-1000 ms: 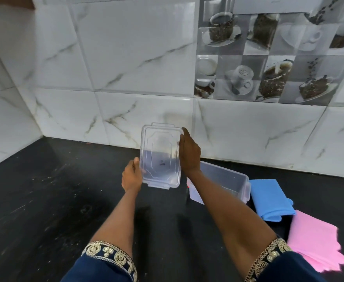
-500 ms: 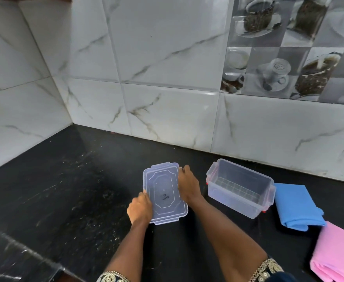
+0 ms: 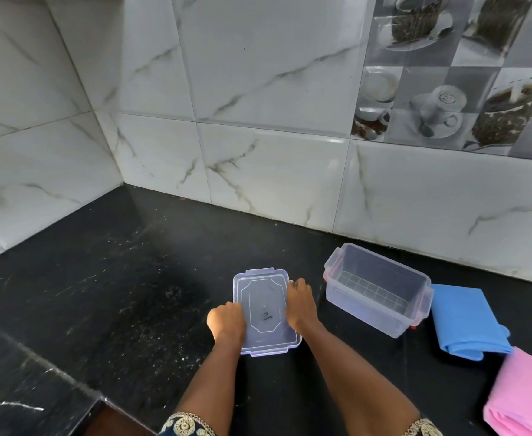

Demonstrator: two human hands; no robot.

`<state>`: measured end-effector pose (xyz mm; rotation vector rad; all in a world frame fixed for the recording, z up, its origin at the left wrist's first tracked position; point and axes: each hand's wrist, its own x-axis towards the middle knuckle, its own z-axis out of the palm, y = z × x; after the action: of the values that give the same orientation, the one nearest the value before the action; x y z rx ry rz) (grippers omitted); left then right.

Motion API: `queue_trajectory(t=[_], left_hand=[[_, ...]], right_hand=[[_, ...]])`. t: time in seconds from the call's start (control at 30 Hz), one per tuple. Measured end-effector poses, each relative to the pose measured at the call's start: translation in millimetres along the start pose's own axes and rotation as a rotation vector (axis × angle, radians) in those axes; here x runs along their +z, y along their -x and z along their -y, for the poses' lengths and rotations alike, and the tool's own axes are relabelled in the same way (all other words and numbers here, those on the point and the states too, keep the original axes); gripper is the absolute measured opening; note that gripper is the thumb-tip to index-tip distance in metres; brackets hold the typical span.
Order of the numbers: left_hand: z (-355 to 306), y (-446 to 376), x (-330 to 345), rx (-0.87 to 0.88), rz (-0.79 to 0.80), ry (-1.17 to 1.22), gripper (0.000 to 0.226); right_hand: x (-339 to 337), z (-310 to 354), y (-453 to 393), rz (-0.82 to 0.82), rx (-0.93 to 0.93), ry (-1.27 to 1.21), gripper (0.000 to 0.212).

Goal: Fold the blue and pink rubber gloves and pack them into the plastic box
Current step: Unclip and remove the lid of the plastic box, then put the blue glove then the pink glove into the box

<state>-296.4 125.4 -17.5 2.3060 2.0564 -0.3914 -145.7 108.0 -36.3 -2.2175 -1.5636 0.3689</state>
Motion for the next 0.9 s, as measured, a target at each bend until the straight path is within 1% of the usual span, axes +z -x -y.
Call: queue_trajectory(t=[0.07, 0.13, 0.2, 0.3, 0.4, 0.47, 0.5, 0.6, 0.7, 0.77, 0.83, 0.9], left_hand=[[-5, 7, -10, -0.036, -0.008, -0.011, 0.023], [-16, 12, -23, -0.116, -0.021, 0.0, 0.02], [-29, 12, -35, -0.121, -0.068, 0.038, 0.019], [-48, 13, -54, -0.036, -0.117, 0.086, 0.024], [-72, 14, -73, 0.02, -0.189, 0.143, 0.024], [-88, 17, -83, 0.073, -0.233, 0.159, 0.024], [-97, 19, -89, 0.102, -0.256, 0.169, 0.025], [-126, 26, -105, 0.194, -0.331, 0.177, 0.028], [-163, 38, -118, 0.315, -0.424, 0.156, 0.034], [-186, 49, -127, 0.387, -0.487, 0.16, 0.034], [-211, 61, -135, 0.467, -0.512, 0.215, 0.033], [-235, 73, -139, 0.541, -0.518, 0.283, 0.027]], right_hand=[[0, 1, 0, -0.03, -0.015, 0.045, 0.047], [-1, 2, 2, -0.074, -0.046, 0.081, 0.054], [-4, 5, 4, -0.117, -0.1, 0.087, 0.058], [-17, 10, 6, -0.166, -0.189, 0.055, 0.06], [-48, 10, 11, -0.233, -0.326, 0.035, 0.054], [-72, 2, 17, -0.358, -0.436, 0.025, 0.046], [-83, -5, 19, -0.429, -0.456, 0.004, 0.043], [-115, -26, 25, -0.539, -0.41, 0.0, 0.039], [-141, -51, 28, -0.595, -0.296, -0.017, 0.037], [-158, -71, 33, -0.674, -0.247, -0.009, 0.033], [-172, -94, 40, -0.756, -0.201, 0.013, 0.029], [-184, -116, 49, -0.78, -0.13, 0.004, 0.031]])
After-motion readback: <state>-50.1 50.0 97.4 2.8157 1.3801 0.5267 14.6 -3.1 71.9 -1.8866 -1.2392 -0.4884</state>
